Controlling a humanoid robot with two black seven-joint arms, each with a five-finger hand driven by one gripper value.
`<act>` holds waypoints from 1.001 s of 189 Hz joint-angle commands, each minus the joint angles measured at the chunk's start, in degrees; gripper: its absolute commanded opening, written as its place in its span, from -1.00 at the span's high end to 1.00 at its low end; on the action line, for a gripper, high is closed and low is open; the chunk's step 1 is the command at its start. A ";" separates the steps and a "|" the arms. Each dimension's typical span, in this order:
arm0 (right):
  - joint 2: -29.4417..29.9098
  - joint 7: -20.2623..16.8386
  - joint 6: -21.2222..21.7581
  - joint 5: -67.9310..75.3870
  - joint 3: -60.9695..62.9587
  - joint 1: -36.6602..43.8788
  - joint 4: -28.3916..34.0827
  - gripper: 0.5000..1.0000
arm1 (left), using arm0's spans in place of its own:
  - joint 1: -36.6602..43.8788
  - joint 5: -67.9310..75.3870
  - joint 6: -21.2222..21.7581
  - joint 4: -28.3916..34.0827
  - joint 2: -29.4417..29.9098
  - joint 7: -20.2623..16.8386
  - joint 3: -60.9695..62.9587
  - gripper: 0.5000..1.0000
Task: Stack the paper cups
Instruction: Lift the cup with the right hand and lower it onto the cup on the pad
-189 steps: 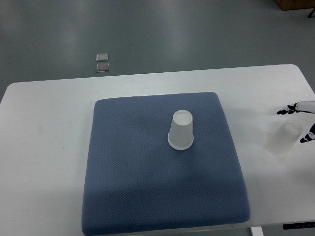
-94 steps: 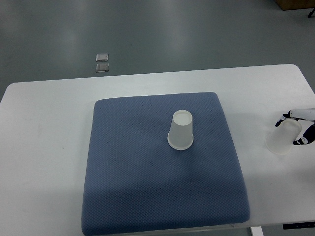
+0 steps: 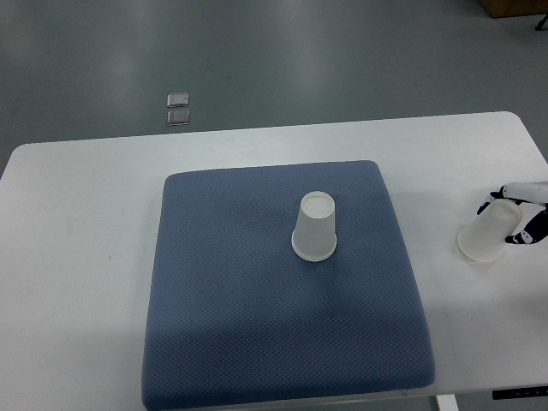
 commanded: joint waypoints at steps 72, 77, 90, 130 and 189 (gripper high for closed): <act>0.45 0.26 9.88 8.89 1.01 16.80 6.80 0.22 | 0.00 0.00 0.00 0.00 0.00 -0.03 0.00 -1.00; 1.15 0.26 10.14 8.98 1.01 17.41 7.85 0.22 | 0.00 0.00 0.00 0.00 0.00 -0.03 0.00 -1.00; 3.35 0.26 10.49 8.98 1.10 18.64 9.26 0.22 | 0.00 0.00 0.00 0.00 0.00 -0.03 0.00 -1.00; 9.77 -0.18 11.20 9.94 1.71 21.45 11.11 0.22 | 0.00 0.00 0.00 0.00 0.00 -0.03 0.00 -1.00; 13.46 -0.44 16.73 9.94 1.62 24.18 11.19 0.18 | 0.00 0.00 -0.01 0.00 0.00 -0.03 0.00 -1.00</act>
